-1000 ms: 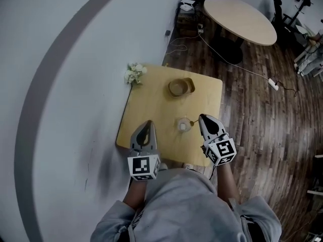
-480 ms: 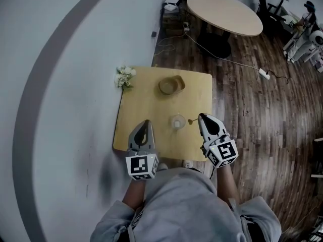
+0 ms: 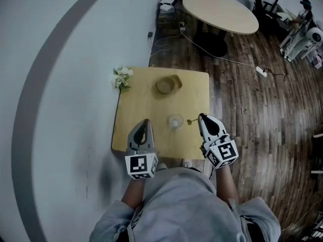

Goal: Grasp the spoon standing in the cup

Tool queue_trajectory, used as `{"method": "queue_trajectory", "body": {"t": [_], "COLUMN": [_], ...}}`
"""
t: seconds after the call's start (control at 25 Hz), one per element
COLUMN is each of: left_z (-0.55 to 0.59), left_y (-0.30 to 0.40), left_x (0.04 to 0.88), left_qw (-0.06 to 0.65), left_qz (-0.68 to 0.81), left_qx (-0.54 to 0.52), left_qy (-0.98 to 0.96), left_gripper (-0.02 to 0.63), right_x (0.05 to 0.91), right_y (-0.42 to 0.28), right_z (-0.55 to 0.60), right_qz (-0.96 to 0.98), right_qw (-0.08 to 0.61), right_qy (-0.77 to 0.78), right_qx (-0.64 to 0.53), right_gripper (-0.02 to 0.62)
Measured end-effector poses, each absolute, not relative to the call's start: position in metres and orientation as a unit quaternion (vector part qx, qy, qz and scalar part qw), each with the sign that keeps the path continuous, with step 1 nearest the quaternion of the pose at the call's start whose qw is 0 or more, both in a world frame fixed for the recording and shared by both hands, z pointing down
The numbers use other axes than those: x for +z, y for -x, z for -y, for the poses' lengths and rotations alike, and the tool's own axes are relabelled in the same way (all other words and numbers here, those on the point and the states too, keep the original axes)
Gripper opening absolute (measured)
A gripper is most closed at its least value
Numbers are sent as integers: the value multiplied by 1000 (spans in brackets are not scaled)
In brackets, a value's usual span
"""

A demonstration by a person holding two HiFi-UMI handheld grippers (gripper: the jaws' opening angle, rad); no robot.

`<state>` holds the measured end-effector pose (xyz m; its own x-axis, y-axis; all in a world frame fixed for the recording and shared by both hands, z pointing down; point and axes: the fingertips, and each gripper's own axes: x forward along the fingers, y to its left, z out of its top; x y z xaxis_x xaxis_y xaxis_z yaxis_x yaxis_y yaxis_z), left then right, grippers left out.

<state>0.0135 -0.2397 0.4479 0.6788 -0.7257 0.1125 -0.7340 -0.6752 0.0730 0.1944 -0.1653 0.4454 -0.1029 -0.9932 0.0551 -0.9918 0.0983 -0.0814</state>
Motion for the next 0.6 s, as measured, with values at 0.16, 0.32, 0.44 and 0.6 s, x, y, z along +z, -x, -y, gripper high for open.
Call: {"method": "queue_trajectory", "body": {"t": [0.16, 0.32, 0.44, 0.6], "left_z": [238, 238, 238, 239], "left_y": [-15, -14, -12, -11], "left_x": [447, 448, 448, 446], "left_qw": [56, 55, 55, 55], "left_qz": [397, 397, 399, 400], "left_qx": [38, 38, 38, 36], "left_qy": [-916, -915, -915, -914], "left_gripper": [2, 2, 2, 2], "right_x": [444, 444, 445, 444], "right_y": [-194, -194, -193, -192], "right_z": [166, 167, 167, 168], "right_qz": [-742, -743, -745, -745], "right_qw": [4, 4, 0, 2], "right_qy": [669, 667, 666, 665], "right_qx": [-48, -47, -47, -48], "right_gripper": [0, 0, 0, 0]}}
